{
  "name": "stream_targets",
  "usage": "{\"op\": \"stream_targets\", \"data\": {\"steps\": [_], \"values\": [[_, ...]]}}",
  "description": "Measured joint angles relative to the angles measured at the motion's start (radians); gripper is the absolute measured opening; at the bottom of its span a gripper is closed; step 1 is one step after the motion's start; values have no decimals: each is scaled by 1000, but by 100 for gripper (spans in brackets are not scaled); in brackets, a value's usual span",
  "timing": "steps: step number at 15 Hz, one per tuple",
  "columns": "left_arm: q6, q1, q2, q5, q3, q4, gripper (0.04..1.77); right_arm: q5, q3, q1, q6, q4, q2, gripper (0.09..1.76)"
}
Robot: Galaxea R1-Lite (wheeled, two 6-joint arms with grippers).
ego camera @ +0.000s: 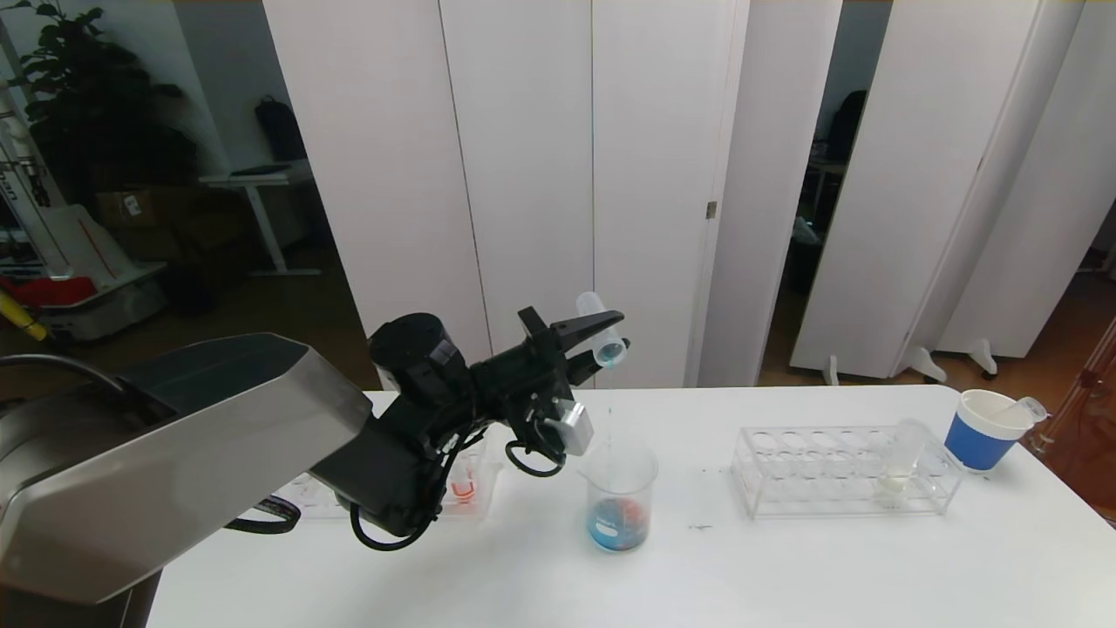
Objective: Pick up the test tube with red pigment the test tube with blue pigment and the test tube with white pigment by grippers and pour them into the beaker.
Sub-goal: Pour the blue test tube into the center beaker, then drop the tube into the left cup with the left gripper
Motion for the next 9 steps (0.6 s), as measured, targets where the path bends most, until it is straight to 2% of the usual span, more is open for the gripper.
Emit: {"op": "stream_targets", "data": {"steps": [6, 9], "values": [[-2, 3, -1, 1, 3, 0, 57, 0, 0, 0, 0, 0, 0, 175], [-41, 4, -5, 17, 25, 0, 57, 0, 0, 0, 0, 0, 0, 175]]}}
